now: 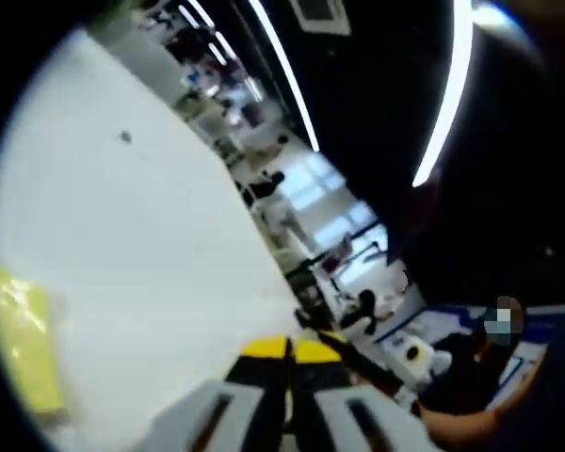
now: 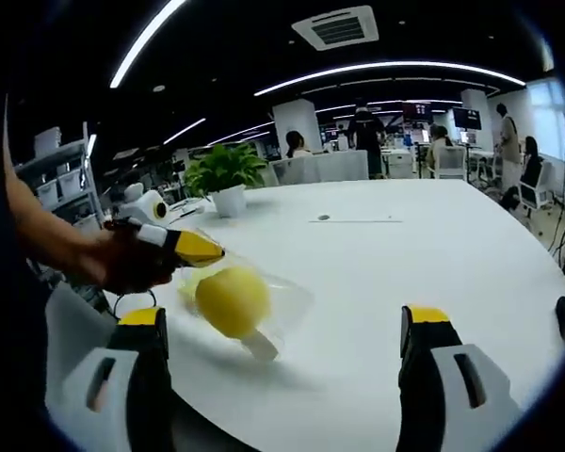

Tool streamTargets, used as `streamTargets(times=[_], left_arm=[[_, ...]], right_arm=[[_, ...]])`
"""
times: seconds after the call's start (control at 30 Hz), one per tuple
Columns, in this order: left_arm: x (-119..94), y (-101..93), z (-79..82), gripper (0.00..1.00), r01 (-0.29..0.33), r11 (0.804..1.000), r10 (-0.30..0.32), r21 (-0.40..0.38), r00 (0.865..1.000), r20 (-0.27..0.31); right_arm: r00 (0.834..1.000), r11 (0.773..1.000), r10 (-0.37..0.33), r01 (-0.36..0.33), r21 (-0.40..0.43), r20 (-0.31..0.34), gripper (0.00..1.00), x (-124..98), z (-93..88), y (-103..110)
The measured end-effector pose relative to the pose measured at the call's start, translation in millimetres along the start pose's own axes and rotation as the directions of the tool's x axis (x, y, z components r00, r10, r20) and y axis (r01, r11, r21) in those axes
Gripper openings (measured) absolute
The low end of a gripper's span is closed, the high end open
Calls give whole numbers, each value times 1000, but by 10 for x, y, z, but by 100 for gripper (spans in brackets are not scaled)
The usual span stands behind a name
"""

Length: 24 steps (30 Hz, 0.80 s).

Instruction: Compare the silicone blocks by pressing each to a similar depth, holding the contact briefly, and releasing to observe deformation and rebound differences across the visible hardness samples.

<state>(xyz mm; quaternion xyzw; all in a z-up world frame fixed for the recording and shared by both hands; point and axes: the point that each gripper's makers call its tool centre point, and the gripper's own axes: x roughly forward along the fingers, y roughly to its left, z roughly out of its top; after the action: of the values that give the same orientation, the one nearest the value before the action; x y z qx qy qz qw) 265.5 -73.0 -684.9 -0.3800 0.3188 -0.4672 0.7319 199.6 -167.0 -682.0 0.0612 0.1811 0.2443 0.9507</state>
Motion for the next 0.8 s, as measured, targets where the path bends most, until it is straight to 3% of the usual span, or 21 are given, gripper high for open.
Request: streamTargets(times=[0.07,0.13,0.2,0.37,0.4,0.53,0.63,0.73,0.8], left_arm=[[31,105,32,0,-18,999,18,-27,1000,1],[52,309,110,0,-97,994,96,46,995,15],[57,400,157,0,-118,992,117,37,993,24],[19,564,222,0,-167,975,169,149,986,0],[5,660,226,0,-209,960,214,184,977,-11],[46,780,213,0,-254,935,268,246,963,-25],[119,846,214,0,-277,935,289,222,957,-21],[177,941,169,0,-320,918,335,236,942,-25],[177,1051,136,0,-373,894,390,249,920,-20]], right_arm=[[1000,1000,-6,6,1,0,96,-1,4,-11],[1000,1000,-5,5,-2,-1,96,3,6,-21],[1000,1000,-3,2,-4,-5,96,9,4,-16],[999,1000,-7,6,-16,-43,96,29,-57,-49],[999,1000,-10,9,-15,-40,96,29,-55,-56],[999,1000,-16,16,-4,-38,96,53,-90,-90],[999,1000,-15,16,7,-36,96,67,-94,-84],[999,1000,-12,12,2,-42,96,77,-101,-69],[998,1000,-8,7,-10,-55,96,79,-114,-56]])
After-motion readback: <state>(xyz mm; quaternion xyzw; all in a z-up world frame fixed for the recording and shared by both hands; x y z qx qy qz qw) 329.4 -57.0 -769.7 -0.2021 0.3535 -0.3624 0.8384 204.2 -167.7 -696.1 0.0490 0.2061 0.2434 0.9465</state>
